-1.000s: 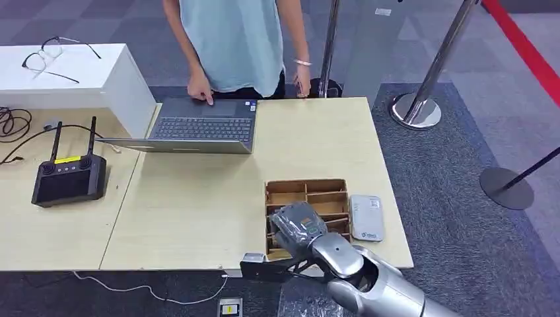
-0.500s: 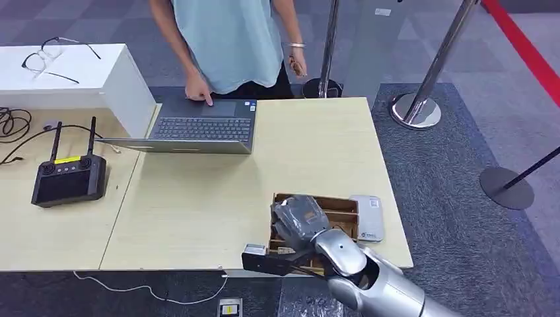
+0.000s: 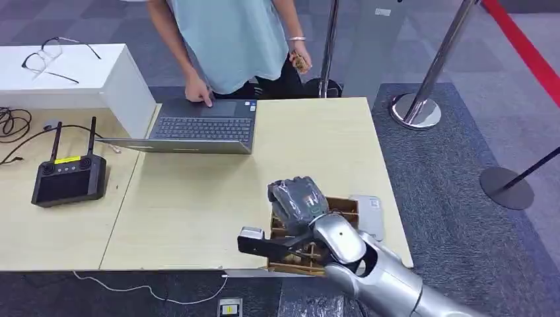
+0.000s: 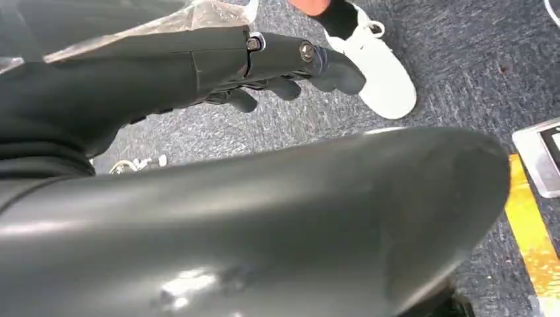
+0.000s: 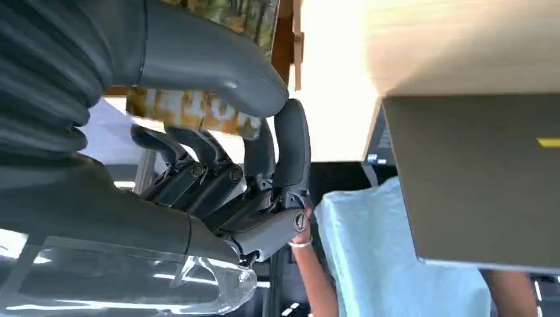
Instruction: Pass the card to the sensor for recognition and then transmit it.
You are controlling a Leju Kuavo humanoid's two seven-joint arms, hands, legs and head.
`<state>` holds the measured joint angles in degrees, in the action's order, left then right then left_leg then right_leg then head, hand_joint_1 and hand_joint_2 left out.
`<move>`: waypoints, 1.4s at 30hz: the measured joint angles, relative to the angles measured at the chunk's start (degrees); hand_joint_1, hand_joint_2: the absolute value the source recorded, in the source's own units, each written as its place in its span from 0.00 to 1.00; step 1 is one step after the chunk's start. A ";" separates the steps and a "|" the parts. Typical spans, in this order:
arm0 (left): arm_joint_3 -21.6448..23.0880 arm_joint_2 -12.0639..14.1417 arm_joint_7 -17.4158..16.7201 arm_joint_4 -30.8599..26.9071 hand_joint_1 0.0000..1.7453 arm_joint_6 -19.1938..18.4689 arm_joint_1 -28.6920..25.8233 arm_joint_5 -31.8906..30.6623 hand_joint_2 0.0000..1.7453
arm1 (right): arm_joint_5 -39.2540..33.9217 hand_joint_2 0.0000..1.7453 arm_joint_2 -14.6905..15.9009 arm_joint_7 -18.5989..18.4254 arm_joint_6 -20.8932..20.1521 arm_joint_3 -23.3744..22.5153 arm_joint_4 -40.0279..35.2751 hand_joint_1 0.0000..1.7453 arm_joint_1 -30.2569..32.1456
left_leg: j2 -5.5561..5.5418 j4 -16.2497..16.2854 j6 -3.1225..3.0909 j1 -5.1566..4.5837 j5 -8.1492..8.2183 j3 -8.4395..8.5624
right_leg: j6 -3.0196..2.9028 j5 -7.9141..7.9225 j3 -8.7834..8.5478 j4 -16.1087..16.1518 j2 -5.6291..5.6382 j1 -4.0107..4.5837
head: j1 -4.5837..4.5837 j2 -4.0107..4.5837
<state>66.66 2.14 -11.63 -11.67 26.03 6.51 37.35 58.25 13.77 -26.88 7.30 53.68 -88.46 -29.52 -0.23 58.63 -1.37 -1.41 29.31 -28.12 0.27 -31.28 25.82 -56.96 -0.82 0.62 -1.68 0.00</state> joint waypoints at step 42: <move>-0.02 -0.20 0.46 0.00 0.00 0.07 -0.10 1.33 0.00 | -3.30 1.00 0.61 -1.75 -11.30 1.49 -1.27 0.18 -1.57 | 0.00 0.01 0.00 0.01 0.00 0.02 | 0.00 0.00 0.01 0.01 0.00 0.00 | 0.00 0.00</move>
<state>66.64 1.95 -11.17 -11.67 26.10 6.41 38.69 54.95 14.38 -28.63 -4.00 55.17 -89.72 -31.09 -0.23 58.63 -1.37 -1.41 29.31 -28.09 0.27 -31.28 25.83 -56.96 -0.82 0.62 -1.68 0.00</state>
